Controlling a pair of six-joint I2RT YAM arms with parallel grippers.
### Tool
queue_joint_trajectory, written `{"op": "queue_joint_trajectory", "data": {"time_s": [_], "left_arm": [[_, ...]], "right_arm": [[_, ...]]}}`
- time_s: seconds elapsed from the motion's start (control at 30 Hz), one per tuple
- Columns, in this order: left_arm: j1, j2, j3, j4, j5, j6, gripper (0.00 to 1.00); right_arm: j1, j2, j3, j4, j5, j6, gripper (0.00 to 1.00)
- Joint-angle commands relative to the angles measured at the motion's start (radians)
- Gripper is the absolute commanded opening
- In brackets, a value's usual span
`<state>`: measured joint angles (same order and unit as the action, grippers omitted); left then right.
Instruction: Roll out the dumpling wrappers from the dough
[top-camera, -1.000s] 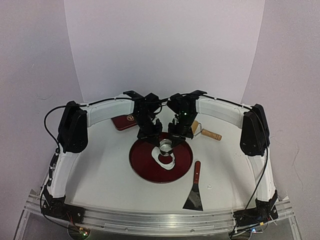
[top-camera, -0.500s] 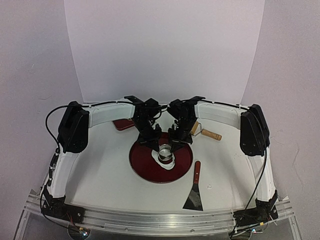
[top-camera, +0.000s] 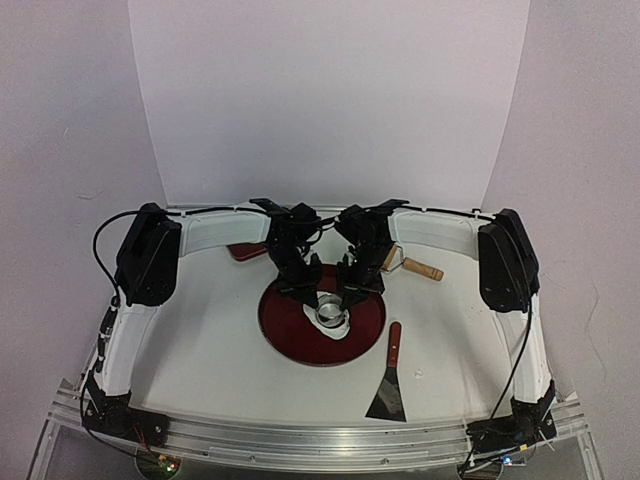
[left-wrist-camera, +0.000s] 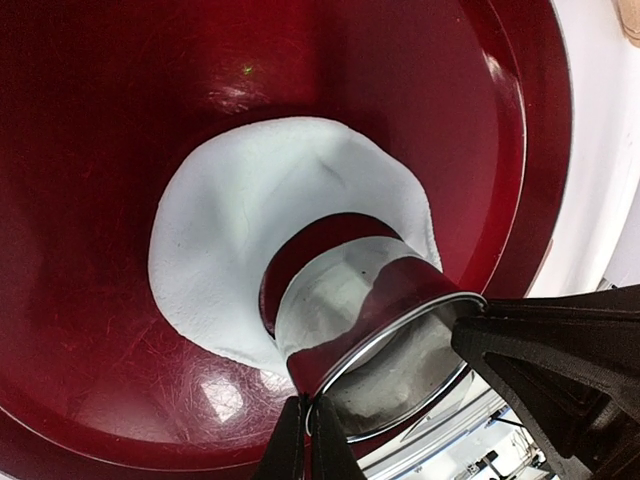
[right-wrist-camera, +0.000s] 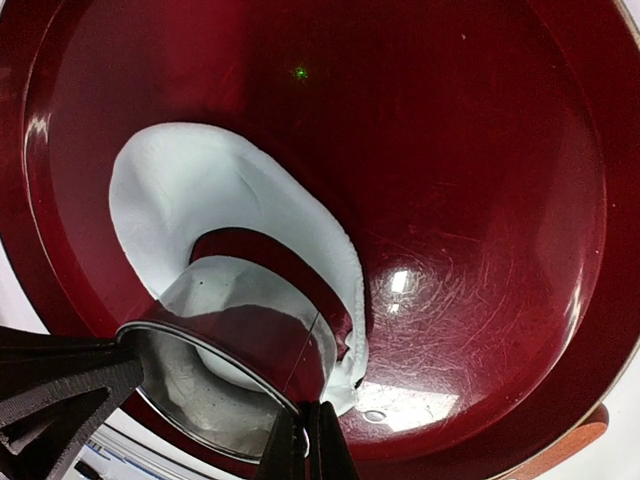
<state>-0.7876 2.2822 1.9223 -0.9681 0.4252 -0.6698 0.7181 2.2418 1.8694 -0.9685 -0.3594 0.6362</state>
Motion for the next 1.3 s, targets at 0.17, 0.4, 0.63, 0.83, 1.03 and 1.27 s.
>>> {"op": "queue_joint_trajectory", "data": {"time_s": [0.17,0.4,0.63,0.83,1.03,1.27], "left_arm": [[0.006,-0.023,-0.006,-0.117,-0.053,0.032,0.25],[0.006,-0.048,0.049,-0.158,-0.076,0.05,0.44],[0.007,-0.061,0.078,-0.197,-0.07,0.075,0.5],[0.018,-0.099,0.021,-0.162,-0.126,0.065,0.47],[0.069,-0.101,-0.006,-0.105,-0.145,0.053,0.46],[0.083,-0.028,0.043,-0.06,-0.104,0.103,0.47]], "right_arm": [[-0.026,-0.002,0.015,-0.037,0.063,-0.006,0.26],[-0.026,-0.025,0.074,-0.046,0.053,-0.001,0.38],[-0.026,-0.031,0.045,-0.059,0.007,-0.006,0.4],[-0.026,-0.007,0.07,-0.054,-0.01,-0.039,0.4],[-0.026,0.069,0.148,-0.055,-0.024,-0.058,0.34],[-0.017,0.086,0.12,-0.05,-0.052,-0.076,0.3]]}}
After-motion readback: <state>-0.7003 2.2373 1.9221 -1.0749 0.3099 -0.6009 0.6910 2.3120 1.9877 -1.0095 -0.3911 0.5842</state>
